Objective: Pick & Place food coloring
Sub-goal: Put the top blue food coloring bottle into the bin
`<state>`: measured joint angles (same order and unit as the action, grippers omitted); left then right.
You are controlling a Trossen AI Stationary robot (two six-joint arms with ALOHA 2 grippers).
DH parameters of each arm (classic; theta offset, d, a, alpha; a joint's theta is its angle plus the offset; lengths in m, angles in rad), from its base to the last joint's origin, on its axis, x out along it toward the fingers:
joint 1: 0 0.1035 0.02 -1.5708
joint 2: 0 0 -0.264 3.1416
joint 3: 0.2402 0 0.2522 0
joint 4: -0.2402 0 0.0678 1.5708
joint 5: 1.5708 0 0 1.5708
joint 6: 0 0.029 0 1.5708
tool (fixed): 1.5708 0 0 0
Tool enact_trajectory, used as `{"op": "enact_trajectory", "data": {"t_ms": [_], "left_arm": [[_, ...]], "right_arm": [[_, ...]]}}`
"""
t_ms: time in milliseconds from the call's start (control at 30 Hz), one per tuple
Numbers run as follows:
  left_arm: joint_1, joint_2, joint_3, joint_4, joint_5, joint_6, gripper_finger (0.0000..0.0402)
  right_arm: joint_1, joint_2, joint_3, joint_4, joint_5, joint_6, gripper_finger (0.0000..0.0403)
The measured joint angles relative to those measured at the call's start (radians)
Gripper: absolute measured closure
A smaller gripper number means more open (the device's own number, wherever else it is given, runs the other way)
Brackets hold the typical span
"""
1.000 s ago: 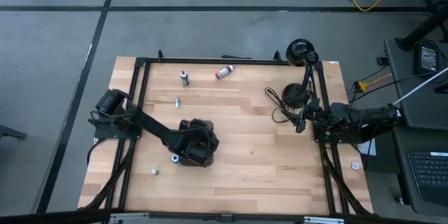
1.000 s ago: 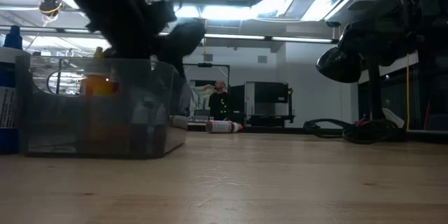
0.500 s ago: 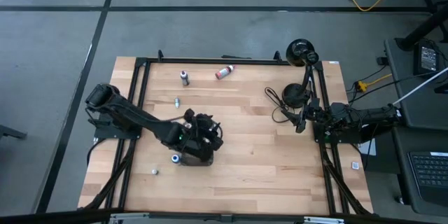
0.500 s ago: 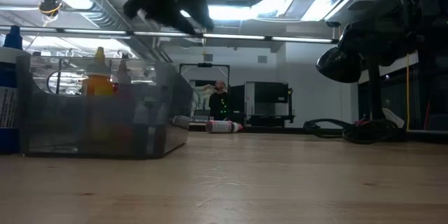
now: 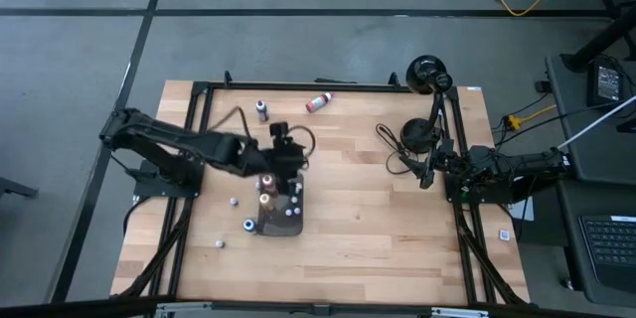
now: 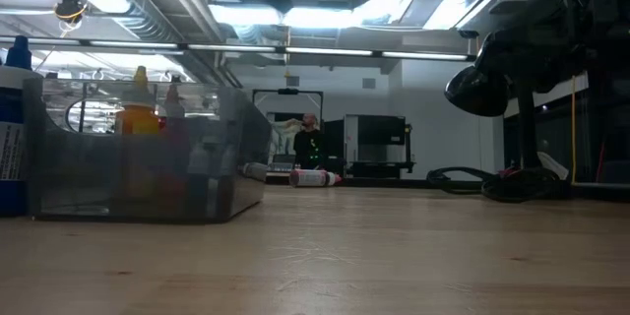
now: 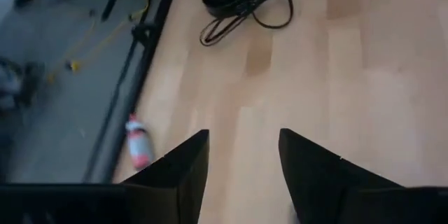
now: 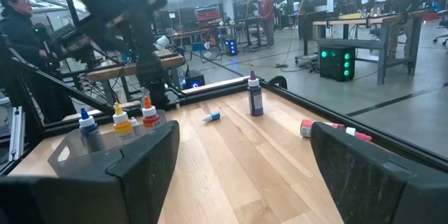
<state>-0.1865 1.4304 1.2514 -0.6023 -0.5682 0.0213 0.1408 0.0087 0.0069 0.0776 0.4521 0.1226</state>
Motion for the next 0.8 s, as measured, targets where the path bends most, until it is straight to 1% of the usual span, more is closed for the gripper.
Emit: {"op": "enact_trajectory", "data": {"t_ms": [100, 167, 233, 367, 433, 467, 533, 633, 733, 800], "left_arm": [[0.058, -0.034, 0.0, -0.015, 0.066, 0.221, 0.0242], [0.096, -0.052, 0.0, -0.023, 0.087, 0.375, 0.0249], [0.136, -0.064, 0.0, -0.03, 0.078, 0.512, 0.0255], [0.217, -0.078, 0.0, -0.08, 0.021, 0.713, 0.026], [0.259, -0.08, 0.001, -0.12, 0.024, 0.822, 0.026], [0.28, -0.081, 0.0, -0.153, 0.043, 0.875, 0.026], [0.316, -0.084, 0.0, -0.213, 0.086, 0.944, 0.026], [0.366, -0.084, 0.0, -0.344, 0.162, 1.006, 0.0255], [0.398, -0.08, 0.0, -0.44, 0.203, 1.064, 0.0241], [0.415, -0.08, 0.0, -0.481, 0.213, 1.096, 0.0228]], "right_arm": [[0.0, 0.0, 0.0, 0.0, 0.0, 0.0, 0.008], [0.0, 0.0, 0.0, 0.0, 0.0, 0.0, 0.008], [0.0, 0.0, 0.0, 0.0, 0.0, 0.0, 0.008], [0.0, 0.0, 0.0, 0.0, 0.0, 0.0, 0.008], [0.0, 0.0, 0.0, 0.0, 0.0, 0.0, 0.008], [0.0, 0.0, 0.0, 0.0, 0.0, 0.0, 0.008], [0.0, 0.0, 0.0, 0.0, 0.0, 0.0, 0.008], [0.0, 0.0, 0.0, 0.0, 0.0, 0.0, 0.008], [0.0, 0.0, 0.0, 0.0, 0.0, 0.0, 0.008], [0.0, 0.0, 0.0, 0.0, 0.0, 0.0, 0.008]]}}
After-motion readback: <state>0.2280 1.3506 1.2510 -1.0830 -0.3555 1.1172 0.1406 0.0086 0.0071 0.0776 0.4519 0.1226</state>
